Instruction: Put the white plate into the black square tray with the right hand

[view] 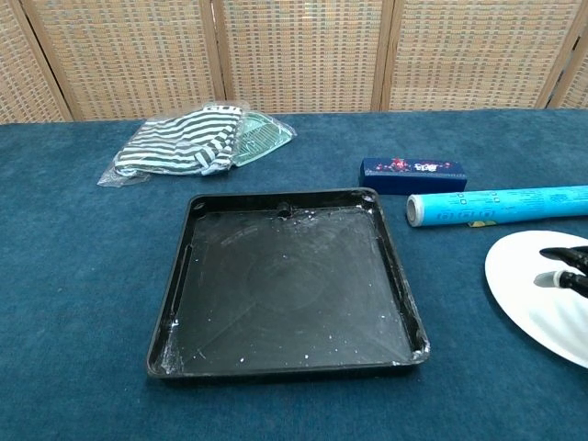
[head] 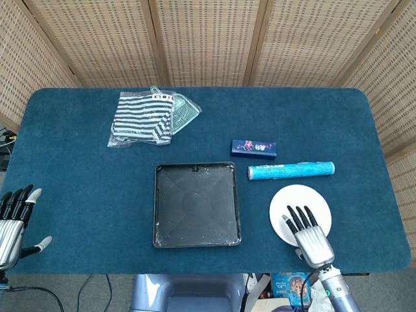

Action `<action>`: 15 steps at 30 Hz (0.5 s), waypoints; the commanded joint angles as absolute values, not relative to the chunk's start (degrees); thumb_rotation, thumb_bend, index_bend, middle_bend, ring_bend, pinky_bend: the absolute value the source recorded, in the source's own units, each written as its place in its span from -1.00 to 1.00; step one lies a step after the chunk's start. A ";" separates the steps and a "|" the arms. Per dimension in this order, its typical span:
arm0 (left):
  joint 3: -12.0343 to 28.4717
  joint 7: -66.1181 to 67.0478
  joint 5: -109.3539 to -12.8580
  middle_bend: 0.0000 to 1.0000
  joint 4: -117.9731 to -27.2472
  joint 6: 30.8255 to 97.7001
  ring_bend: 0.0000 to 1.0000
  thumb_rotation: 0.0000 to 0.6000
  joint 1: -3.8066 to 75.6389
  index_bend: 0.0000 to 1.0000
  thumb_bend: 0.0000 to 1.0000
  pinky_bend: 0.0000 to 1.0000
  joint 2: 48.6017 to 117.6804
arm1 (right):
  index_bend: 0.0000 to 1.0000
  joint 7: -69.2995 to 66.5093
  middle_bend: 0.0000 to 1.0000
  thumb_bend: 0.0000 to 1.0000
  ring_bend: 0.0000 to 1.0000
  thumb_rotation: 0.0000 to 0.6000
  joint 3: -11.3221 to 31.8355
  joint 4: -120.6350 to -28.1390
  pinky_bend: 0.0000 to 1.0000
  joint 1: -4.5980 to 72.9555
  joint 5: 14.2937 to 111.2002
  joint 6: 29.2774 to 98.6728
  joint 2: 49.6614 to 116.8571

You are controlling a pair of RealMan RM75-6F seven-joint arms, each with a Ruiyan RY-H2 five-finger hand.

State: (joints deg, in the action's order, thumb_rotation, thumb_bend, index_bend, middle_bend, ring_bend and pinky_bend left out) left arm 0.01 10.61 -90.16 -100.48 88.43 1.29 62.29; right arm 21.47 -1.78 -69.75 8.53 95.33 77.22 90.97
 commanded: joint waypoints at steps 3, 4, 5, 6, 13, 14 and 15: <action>-0.02 10.72 -89.92 -1.00 -100.46 88.00 -1.00 1.00 1.45 -1.00 -1.00 -1.00 62.36 | -0.48 22.24 -1.00 -0.44 -1.00 1.00 -1.01 -68.88 -1.00 8.80 94.44 77.39 91.86; 0.00 10.82 -89.82 -1.00 -100.47 87.89 -1.00 1.00 1.49 -1.00 -1.00 -1.00 62.40 | -0.45 22.48 -1.00 -0.35 -1.00 1.00 -0.78 -68.63 -1.00 8.79 94.26 77.63 92.03; 0.01 10.93 -89.75 -1.00 -100.47 87.81 -1.00 1.00 1.53 -1.00 -1.00 -1.00 62.45 | -0.44 22.73 -1.00 -0.27 -1.00 1.00 -0.58 -68.38 -1.00 8.76 94.06 77.88 92.18; 0.02 11.03 -89.70 -1.00 -100.50 87.77 -1.00 1.00 1.56 -1.00 -1.00 -1.00 62.49 | -0.43 22.88 -1.00 -0.23 -1.00 1.00 -0.44 -68.19 -1.00 8.75 93.86 78.02 92.30; -0.09 11.60 -89.65 -1.00 -100.55 87.50 -1.00 1.00 1.65 -1.00 -1.00 -1.00 62.74 | -0.37 23.59 -1.00 -0.10 -1.00 1.00 0.46 -67.20 -1.00 8.76 92.95 79.02 92.85; -0.11 11.69 -89.65 -1.00 -100.55 87.47 -1.00 1.00 1.66 -1.00 -1.00 -1.00 62.80 | -0.33 23.63 -1.00 -0.10 -1.00 1.00 0.51 -67.09 -1.00 8.81 92.87 79.08 92.91; -0.13 11.74 -89.64 -1.00 -100.54 87.45 -1.00 1.00 1.66 -1.00 -1.00 -1.00 62.82 | -0.30 23.73 -1.00 -0.10 -1.00 1.00 0.56 -66.98 -1.00 8.84 92.83 79.14 92.94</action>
